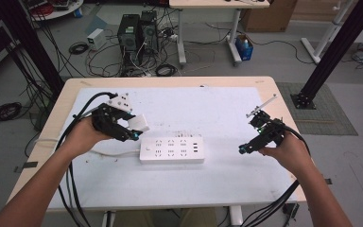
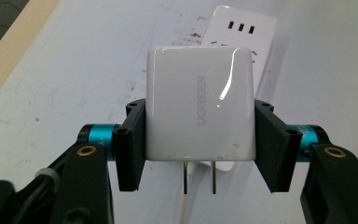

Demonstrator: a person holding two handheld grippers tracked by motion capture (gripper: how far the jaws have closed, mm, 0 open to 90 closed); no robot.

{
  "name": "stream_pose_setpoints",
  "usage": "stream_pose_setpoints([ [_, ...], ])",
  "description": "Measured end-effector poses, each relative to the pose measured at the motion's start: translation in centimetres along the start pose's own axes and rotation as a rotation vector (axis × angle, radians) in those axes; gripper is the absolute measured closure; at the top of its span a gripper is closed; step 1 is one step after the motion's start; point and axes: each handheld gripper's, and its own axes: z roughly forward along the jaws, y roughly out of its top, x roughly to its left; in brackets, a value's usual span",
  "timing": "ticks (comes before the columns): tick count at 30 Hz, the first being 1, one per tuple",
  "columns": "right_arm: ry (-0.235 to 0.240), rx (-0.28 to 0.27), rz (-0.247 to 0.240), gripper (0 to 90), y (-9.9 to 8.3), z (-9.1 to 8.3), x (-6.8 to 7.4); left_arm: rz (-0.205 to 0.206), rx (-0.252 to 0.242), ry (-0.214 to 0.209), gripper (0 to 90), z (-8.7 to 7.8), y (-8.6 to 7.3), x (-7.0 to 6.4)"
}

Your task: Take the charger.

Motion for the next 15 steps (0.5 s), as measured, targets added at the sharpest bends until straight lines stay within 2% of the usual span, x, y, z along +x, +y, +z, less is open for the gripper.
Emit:
stream_pose_setpoints([
  [10, 0.001, -0.017, -0.035, 3.5, 1.0, -0.6, 1.2, 0.013, -0.014, -0.010, 42.6, -0.1, 0.2, -1.4],
  [15, -0.001, -0.022, -0.032, 3.5, 1.0, -0.8, 1.6, 0.041, -0.040, -0.023, 42.6, -0.1, 0.6, -2.2],
])
